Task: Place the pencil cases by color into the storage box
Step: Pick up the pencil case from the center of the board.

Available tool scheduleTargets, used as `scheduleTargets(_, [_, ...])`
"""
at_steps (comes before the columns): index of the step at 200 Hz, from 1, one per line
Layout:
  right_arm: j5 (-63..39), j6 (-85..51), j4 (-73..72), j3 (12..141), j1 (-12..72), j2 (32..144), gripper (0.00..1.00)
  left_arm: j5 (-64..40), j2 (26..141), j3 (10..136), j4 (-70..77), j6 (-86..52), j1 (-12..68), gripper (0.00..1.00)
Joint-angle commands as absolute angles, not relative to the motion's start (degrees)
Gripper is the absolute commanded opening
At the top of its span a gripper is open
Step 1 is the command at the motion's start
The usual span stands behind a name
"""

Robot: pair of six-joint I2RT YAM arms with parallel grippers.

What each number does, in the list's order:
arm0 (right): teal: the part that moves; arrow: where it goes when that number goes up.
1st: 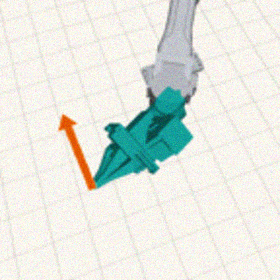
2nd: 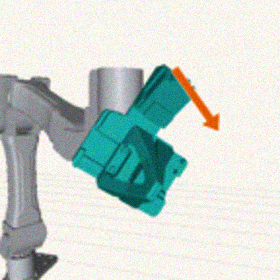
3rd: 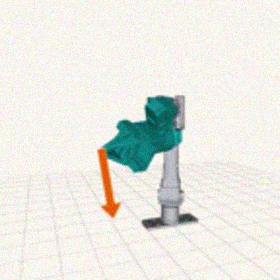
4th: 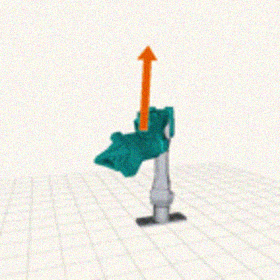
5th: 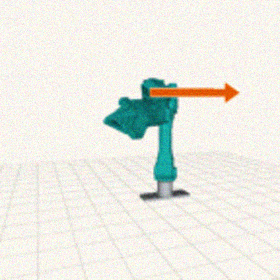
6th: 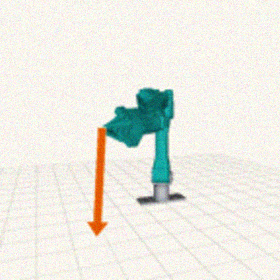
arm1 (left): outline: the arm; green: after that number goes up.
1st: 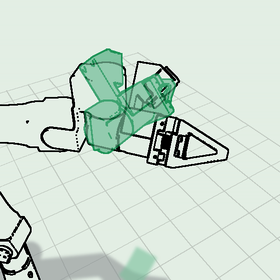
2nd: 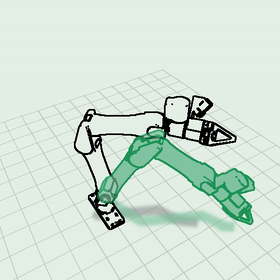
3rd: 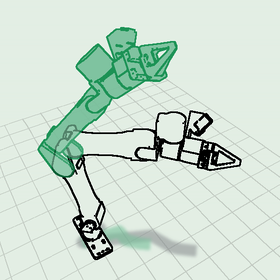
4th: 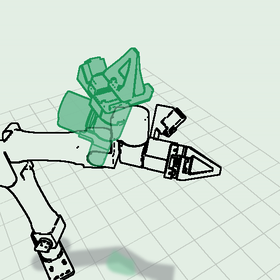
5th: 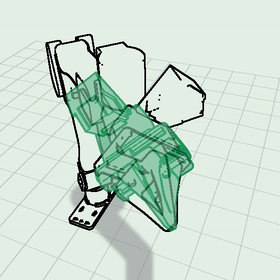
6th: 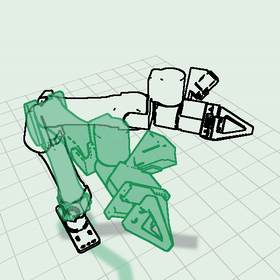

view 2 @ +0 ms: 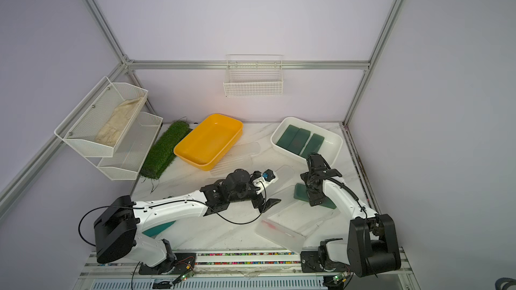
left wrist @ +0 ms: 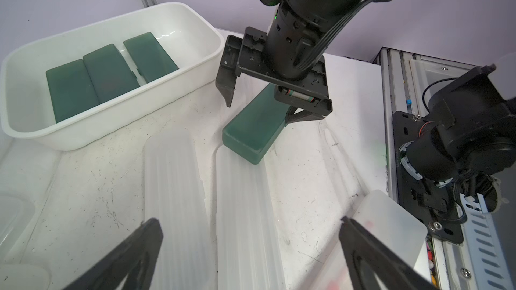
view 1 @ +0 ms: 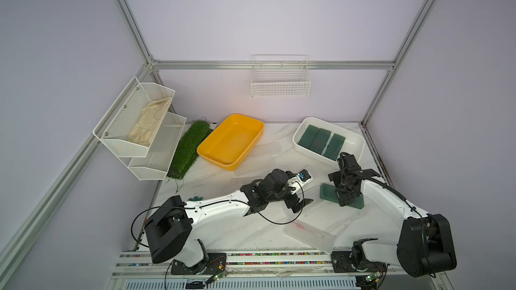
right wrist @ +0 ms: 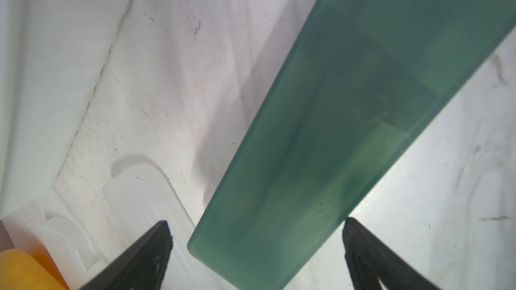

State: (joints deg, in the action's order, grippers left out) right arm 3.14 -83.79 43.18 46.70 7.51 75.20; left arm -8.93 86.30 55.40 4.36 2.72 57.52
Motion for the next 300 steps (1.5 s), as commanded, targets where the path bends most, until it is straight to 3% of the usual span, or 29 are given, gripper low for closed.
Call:
scheduleTargets(1, [1.9, -91.9, 43.9, 45.9, 7.7, 75.8, 0.97, -9.1, 86.7, 57.4, 4.6, 3.3, 57.7, 1.0])
scheduleTargets(245, [-1.6, -95.1, 41.4, 48.6, 3.6, 86.4, 0.97, -6.5, 85.0, 59.1, 1.8, 2.1, 57.6, 1.0])
scheduleTargets(300, [-1.0, -95.1, 39.3, 47.6, 3.4, 87.9, 0.86, -6.0, 84.7, 59.6, 1.1, 2.3, 57.6, 1.0])
